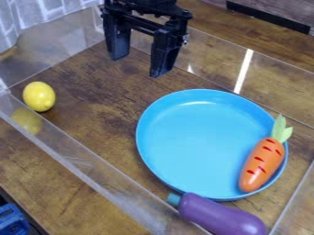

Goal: Move the carrot to the left side

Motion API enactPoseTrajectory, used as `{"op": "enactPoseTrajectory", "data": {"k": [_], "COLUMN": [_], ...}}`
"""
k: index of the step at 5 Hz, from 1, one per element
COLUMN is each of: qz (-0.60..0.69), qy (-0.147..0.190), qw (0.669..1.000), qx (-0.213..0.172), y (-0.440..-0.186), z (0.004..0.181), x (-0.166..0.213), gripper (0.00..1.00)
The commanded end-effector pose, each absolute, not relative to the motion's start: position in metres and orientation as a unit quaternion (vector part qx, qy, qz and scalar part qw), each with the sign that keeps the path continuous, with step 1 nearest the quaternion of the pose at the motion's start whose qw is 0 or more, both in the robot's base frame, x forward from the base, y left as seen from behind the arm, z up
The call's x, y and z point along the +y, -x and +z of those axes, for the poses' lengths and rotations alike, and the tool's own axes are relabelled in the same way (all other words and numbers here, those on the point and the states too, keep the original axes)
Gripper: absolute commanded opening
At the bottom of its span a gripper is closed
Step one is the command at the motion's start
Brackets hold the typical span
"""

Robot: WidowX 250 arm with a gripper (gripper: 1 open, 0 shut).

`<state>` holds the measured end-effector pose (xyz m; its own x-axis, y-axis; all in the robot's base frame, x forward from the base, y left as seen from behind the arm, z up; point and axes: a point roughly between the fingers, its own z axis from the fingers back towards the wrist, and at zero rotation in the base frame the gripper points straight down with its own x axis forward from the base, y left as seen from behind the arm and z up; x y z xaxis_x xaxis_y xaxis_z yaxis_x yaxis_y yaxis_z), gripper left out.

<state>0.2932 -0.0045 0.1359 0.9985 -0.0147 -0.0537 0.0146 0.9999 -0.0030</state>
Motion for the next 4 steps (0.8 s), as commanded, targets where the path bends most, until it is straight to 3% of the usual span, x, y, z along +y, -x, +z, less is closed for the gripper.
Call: {"op": "enactPoseTrajectory", "data": {"k": [1,4], "qz": [-0.003,-0.090], "qy": [0.002,0.018], "qw": [0.999,0.995], "qx": [0.035,0.036], "y": [-0.300,-0.315], "z": [0.131,0.076], "x": [-0.003,-0.047], "gripper": [1.00,1.00]}}
